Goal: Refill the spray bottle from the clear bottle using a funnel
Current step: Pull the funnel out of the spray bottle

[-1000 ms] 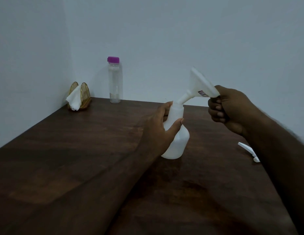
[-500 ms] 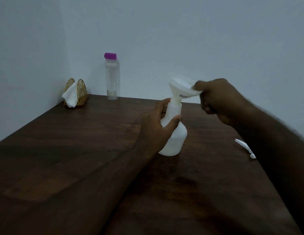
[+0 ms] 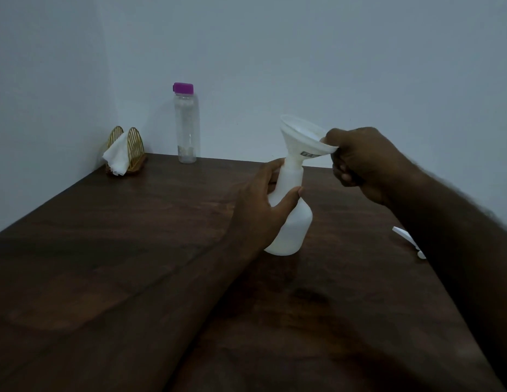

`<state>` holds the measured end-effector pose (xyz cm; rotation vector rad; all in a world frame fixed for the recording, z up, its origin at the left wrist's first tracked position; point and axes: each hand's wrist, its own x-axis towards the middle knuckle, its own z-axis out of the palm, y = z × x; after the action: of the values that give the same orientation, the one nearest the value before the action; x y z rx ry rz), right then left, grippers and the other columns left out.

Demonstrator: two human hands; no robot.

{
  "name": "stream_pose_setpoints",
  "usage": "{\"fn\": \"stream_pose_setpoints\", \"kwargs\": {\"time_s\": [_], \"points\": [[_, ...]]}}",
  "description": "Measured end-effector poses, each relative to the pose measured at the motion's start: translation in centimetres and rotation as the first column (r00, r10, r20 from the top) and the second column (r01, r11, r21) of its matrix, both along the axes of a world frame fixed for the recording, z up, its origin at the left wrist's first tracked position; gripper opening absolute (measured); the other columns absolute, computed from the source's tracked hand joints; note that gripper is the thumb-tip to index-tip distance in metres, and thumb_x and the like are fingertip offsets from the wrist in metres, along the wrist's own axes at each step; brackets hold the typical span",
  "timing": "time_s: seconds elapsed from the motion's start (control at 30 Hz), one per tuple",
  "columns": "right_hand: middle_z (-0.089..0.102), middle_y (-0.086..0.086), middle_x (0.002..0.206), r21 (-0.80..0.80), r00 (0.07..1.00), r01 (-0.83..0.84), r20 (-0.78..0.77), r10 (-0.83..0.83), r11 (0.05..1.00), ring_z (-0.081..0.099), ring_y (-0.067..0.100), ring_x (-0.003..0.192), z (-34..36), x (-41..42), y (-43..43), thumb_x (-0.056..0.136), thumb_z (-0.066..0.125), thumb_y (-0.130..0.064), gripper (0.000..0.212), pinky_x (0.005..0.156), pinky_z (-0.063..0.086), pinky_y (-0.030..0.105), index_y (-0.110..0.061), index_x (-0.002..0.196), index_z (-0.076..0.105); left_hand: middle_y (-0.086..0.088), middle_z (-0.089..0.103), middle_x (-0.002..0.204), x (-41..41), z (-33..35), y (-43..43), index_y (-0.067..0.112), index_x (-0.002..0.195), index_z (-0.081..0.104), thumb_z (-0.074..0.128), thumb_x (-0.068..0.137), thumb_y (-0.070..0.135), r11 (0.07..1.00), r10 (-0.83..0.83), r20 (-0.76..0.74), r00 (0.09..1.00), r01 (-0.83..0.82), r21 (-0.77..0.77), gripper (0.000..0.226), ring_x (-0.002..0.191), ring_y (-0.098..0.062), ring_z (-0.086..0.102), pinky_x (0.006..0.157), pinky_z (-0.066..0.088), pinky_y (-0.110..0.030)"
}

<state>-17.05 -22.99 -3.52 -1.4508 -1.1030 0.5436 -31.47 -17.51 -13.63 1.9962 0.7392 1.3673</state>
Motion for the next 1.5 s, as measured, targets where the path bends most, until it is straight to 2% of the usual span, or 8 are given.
{"fn": "stream_pose_setpoints", "kwargs": {"time_s": [0.27,0.43,0.57,0.7,0.9,1.03,1.17,1.5], "points": [[0.031,0.002,0.042,0.030,1.000,-0.004,-0.021,0.005,1.000,0.028,0.016,0.036,0.1,-0.2,0.2,0.083,0.055,-0.011,0.031,0.042,0.022,0.022,-0.011,0.056,0.041,0.009,0.056,0.124,0.1,-0.1,0.1,0.020,0.137,0.045,0.068,0.088,0.032,1.000,0.005,-0.011,1.000,-0.005,-0.003,0.056,0.093,0.010,0.048,0.073,0.036,0.007],[0.034,0.001,0.041,0.019,1.000,0.015,-0.002,-0.015,1.000,0.031,0.017,0.037,0.1,-0.1,0.5,0.083,0.055,-0.013,0.029,0.042,0.023,0.020,-0.011,0.057,0.043,0.004,0.057,0.130,0.1,-0.1,0.1,0.020,0.138,0.045,0.067,0.088,0.032,1.000,0.005,-0.005,1.000,-0.005,-0.011,0.056,0.100,0.005,0.049,0.075,0.036,0.007],[0.047,0.003,0.047,-0.146,0.984,-0.025,0.172,0.050,0.989,0.043,0.019,0.042,0.6,0.2,0.1,0.087,0.056,-0.022,0.032,0.044,0.032,0.024,-0.009,0.059,0.050,0.002,0.057,0.133,0.1,0.0,0.1,0.020,0.138,0.045,0.067,0.088,0.032,1.000,0.011,-0.012,1.000,-0.011,-0.015,0.056,0.103,0.002,0.049,0.074,0.038,0.003],[0.063,0.007,0.062,-0.154,0.954,-0.035,0.289,0.079,0.987,0.054,0.018,0.047,1.5,0.6,-0.7,0.095,0.053,-0.026,0.032,0.047,0.041,0.028,-0.001,0.078,0.064,0.003,0.057,0.131,0.0,0.1,0.0,0.019,0.138,0.045,0.068,0.088,0.032,1.000,0.017,-0.015,1.000,-0.017,-0.008,0.056,0.103,0.002,0.049,0.075,0.035,0.008],[0.057,0.005,0.055,-0.014,0.995,-0.052,0.085,0.053,0.999,0.047,0.017,0.043,1.6,2.0,-1.6,0.095,0.044,-0.016,0.031,0.042,0.037,0.024,-0.006,0.068,0.056,0.015,0.048,0.120,0.0,0.1,-0.2,0.022,0.139,0.042,0.067,0.088,0.032,1.000,0.002,-0.019,1.000,-0.003,-0.022,0.058,0.096,0.007,0.048,0.072,0.038,0.004],[0.055,0.005,0.055,-0.139,0.993,-0.058,0.094,0.071,0.989,0.048,0.019,0.047,-0.3,2.4,-1.3,0.094,0.047,-0.017,0.031,0.043,0.037,0.026,-0.008,0.065,0.054,0.017,0.050,0.115,-0.1,0.1,-0.3,0.020,0.137,0.046,0.067,0.088,0.030,1.000,0.006,0.001,1.000,-0.006,-0.005,0.054,0.090,0.019,0.051,0.074,0.038,0.006],[0.053,0.003,0.056,-0.076,0.996,-0.090,-0.024,0.088,0.993,0.046,0.015,0.046,-0.6,2.7,-1.3,0.096,0.042,-0.015,0.032,0.043,0.036,0.025,-0.010,0.066,0.052,0.017,0.050,0.118,-0.1,0.2,-0.2,0.021,0.139,0.044,0.067,0.088,0.032,1.000,0.009,-0.020,1.000,-0.009,-0.007,0.057,0.092,0.009,0.051,0.073,0.037,0.006],[0.050,0.001,0.054,-0.066,0.993,-0.111,-0.051,0.108,0.992,0.045,0.015,0.047,-1.4,3.2,-1.3,0.091,0.047,-0.018,0.026,0.044,0.036,0.024,-0.012,0.066,0.051,0.006,0.055,0.131,0.0,0.0,0.1,0.021,0.140,0.042,0.067,0.088,0.033,1.000,0.023,-0.037,0.999,-0.023,0.000,0.059,0.096,0.006,0.050,0.072,0.037,0.004]]}}
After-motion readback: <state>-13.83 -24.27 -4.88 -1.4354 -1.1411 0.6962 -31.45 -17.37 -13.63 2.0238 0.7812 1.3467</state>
